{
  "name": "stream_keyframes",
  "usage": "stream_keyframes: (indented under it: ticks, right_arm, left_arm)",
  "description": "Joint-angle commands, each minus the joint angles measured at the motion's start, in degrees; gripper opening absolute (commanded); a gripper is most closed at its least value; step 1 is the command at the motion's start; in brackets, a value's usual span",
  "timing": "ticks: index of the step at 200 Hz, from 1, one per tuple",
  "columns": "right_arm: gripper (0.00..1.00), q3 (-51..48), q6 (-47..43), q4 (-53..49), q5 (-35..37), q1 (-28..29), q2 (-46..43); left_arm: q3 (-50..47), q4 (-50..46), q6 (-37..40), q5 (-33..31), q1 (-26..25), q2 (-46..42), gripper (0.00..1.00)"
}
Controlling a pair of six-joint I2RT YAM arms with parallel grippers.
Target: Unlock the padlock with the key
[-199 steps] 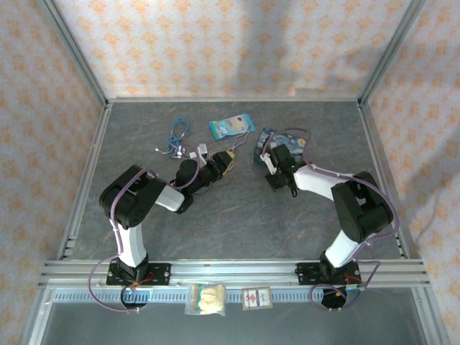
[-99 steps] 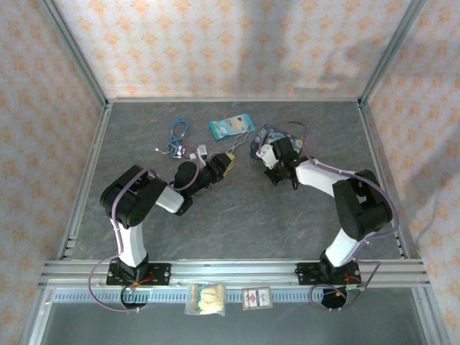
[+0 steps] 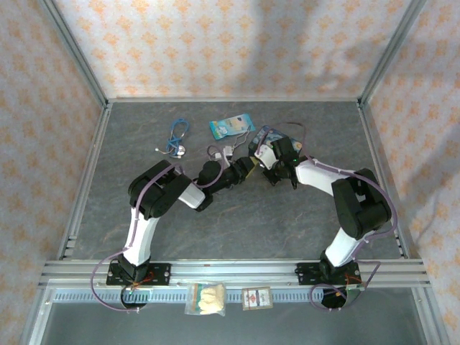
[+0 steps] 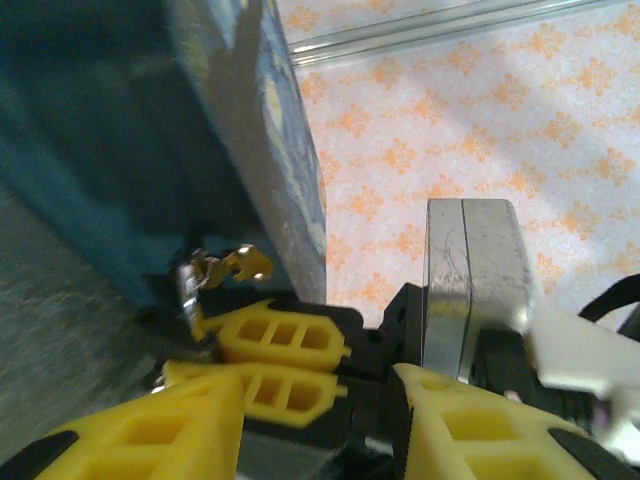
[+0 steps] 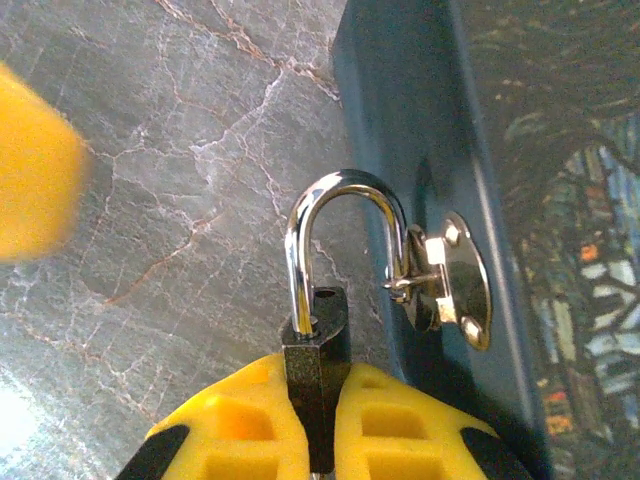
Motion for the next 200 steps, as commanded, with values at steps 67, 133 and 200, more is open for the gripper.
stream_keyframes:
  ticks: [67, 133, 200]
  right_arm:
    - [0.00, 0.10, 0.47, 4.72, -4.81, -0.69, -0.77]
    - [0.00, -3.15, 2.30, 7.12, -7.56, -1.29, -2.48]
    - [0.00, -2.54, 3.02, 7.21, -7.90, -1.23, -2.82]
  left_arm:
    - [6.48, -10.81, 3.75, -6.99, -0.32, 4.60, 0.34]
    - [9.72, -6.87, 0.55, -7.85, -0.50, 7.51, 0.33]
    - [10.37, -5.91, -0.17, -7.76, -1.39, 8.89, 0.02]
